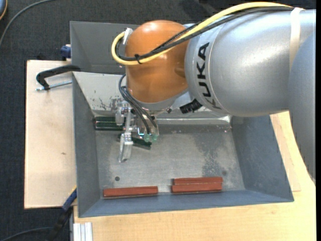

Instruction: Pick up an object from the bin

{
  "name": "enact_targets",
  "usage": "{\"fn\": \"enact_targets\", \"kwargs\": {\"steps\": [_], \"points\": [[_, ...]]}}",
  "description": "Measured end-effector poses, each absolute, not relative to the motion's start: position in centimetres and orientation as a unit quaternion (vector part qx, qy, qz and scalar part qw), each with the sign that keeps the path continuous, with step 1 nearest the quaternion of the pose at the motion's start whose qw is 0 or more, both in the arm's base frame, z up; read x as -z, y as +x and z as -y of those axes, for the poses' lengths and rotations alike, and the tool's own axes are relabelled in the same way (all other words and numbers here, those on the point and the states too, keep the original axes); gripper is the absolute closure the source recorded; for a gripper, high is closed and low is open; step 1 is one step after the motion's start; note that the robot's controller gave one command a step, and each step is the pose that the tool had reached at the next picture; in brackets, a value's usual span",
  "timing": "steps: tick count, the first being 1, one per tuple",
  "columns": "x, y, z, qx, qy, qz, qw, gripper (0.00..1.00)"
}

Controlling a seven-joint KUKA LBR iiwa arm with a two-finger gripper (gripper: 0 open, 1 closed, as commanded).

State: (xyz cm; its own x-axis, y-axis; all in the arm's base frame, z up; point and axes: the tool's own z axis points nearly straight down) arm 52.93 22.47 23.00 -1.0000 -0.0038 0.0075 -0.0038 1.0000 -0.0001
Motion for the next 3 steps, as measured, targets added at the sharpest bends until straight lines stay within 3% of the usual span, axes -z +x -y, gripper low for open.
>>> {"fn": "enact_targets", "kwargs": {"steps": [1, 2, 3], "points": [[-10.8, 58.6, -16.6, -0.001, 0.105, 0.994, 0.002, 0.00], [-7.2, 59.8, -16.6, 0.001, 0.177, 0.984, -0.001, 0.00], [-7.3, 59.9, -16.6, 0.001, 0.177, 0.984, -0.004, 1.00]]}}
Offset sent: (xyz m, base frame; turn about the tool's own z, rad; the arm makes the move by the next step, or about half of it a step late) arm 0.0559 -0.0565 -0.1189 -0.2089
